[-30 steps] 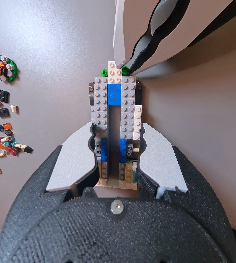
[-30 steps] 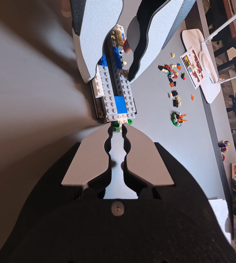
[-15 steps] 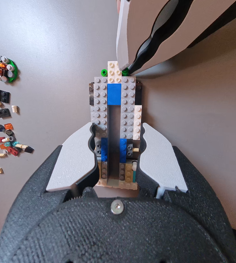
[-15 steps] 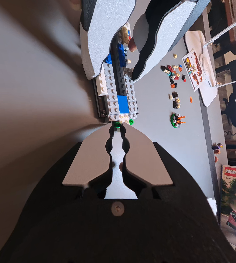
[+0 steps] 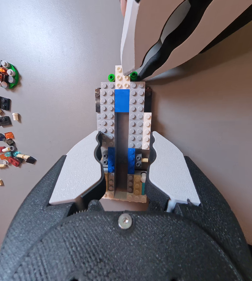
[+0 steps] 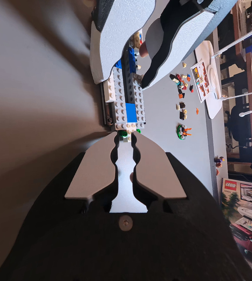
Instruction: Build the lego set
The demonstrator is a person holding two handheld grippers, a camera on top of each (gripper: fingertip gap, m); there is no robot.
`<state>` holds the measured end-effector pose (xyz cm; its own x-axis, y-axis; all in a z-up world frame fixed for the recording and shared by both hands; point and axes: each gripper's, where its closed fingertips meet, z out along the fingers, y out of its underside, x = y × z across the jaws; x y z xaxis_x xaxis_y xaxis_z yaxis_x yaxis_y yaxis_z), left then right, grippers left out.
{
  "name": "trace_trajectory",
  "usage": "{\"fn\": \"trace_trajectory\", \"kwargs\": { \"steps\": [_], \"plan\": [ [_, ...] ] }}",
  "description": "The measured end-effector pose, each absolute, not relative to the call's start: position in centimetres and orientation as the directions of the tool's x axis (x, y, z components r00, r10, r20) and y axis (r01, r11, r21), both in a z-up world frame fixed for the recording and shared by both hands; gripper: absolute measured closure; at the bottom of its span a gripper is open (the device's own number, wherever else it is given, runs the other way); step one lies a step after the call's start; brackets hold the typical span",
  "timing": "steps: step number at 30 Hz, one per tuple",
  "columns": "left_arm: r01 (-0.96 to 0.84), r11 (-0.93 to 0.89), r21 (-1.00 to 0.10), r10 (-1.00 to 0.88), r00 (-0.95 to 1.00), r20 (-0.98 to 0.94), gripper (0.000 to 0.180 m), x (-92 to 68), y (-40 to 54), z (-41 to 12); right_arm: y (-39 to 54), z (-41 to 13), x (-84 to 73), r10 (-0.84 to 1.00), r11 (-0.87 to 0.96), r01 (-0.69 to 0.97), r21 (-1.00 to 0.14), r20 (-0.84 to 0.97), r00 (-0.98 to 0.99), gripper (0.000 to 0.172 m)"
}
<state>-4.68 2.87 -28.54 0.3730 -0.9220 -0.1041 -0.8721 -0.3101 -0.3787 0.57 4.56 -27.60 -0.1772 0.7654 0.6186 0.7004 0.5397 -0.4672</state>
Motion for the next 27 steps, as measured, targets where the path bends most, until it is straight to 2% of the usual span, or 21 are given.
{"fn": "trace_trajectory", "kwargs": {
  "steps": [6,11,27],
  "plan": [
    [-0.871,-0.312,-0.379,-0.921,0.375,-0.104,0.120,-4.67,2.87,-28.52,4.42,-27.13,0.49,0.733,0.570,0.683,-0.457,0.659,-0.171,0.158],
    [-0.871,-0.314,-0.377,-0.920,0.377,-0.105,0.120,-4.65,2.88,-28.51,4.18,-27.28,0.55,0.728,0.575,0.680,-0.455,0.663,-0.172,0.168],
    [-0.876,-0.301,-0.377,-0.924,0.366,-0.113,0.120,-4.64,2.84,-28.52,4.15,-27.41,0.66,0.877,0.412,0.696,-0.588,0.464,-0.128,0.169]
  ]
}}
